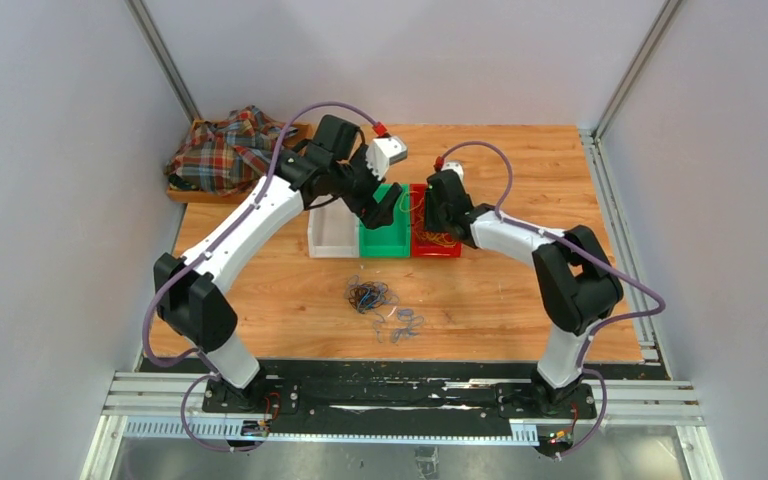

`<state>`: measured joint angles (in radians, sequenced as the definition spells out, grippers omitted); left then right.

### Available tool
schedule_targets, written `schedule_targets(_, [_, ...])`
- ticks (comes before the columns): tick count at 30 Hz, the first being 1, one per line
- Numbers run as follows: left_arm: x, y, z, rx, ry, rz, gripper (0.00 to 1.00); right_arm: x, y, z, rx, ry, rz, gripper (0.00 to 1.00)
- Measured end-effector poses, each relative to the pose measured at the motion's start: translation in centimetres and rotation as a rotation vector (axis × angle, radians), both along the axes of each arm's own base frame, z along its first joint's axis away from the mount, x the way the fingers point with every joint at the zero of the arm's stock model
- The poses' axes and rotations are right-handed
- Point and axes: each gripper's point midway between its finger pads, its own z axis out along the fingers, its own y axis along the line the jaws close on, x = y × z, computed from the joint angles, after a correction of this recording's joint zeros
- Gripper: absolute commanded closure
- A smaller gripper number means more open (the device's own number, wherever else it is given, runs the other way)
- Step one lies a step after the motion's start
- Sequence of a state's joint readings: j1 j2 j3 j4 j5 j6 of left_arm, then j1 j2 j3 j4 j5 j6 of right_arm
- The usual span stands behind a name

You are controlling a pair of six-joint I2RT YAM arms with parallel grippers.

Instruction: Untangle the cables

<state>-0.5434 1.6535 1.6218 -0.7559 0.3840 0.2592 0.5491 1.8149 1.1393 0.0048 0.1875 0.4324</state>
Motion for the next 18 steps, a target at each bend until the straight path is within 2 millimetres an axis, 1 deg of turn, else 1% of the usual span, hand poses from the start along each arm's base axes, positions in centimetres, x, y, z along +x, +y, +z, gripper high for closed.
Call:
schedule_targets(2, [-0.6, 0.2, 0.2, 0.001, -0.004, -0.020, 0.05, -0.1, 0.0, 1.0, -0.009, -0.018, 0.017, 0.52])
schedule_targets(4, [-1.4, 0.8, 0.0, 0.008, -0.002, -0.036, 0.04, -0.4, -0.1, 2.9, -0.008, -0.046, 0.031, 0.47])
schedule_targets(5, [-2.1, 1.1, -0.2, 0.016, 0.005, -0.044, 0.03, -0.4, -0.1, 4.1, 0.002, -0.069, 0.034, 0.45])
schedule_targets(8, [-3.5, 2.1, -1.1, 0.042, 0.027, -0.061, 0.03, -0.7, -0.2, 9.0, 0.053, -0.166, 0.046, 0.39])
schedule_targets(10, [-4.1, 2.5, -1.4, 0.054, 0.031, -0.070, 0.02, -1.0, -0.3, 11.5, 0.081, -0.214, 0.048, 0.37])
schedule_targets(11, [-4.3, 2.6, -1.4, 0.056, 0.030, -0.073, 0.02, -1.3, -0.3, 12.3, 0.091, -0.230, 0.050, 0.36])
schedule_targets(12, [-4.5, 2.8, -1.4, 0.059, 0.027, -0.077, 0.01, -1.8, -0.3, 12.9, 0.098, -0.246, 0.057, 0.36])
schedule_targets(13, [-4.7, 2.9, -1.4, 0.062, 0.025, -0.081, 0.01, -2.7, -0.3, 13.3, 0.101, -0.255, 0.072, 0.36])
schedule_targets(14, [-4.9, 3.1, -1.3, 0.064, 0.020, -0.085, 0.01, -3.3, -0.1, 13.3, 0.099, -0.257, 0.085, 0.36])
schedule_targets(15, [-5.1, 3.2, -1.3, 0.066, 0.019, -0.087, 0.01, -4.4, 0.4, 13.3, 0.096, -0.263, 0.116, 0.36])
schedule_targets(18, [-5.5, 3.7, -1.2, 0.071, 0.011, -0.092, 0.00, -8.6, 2.8, 12.0, 0.088, -0.247, 0.238, 0.36])
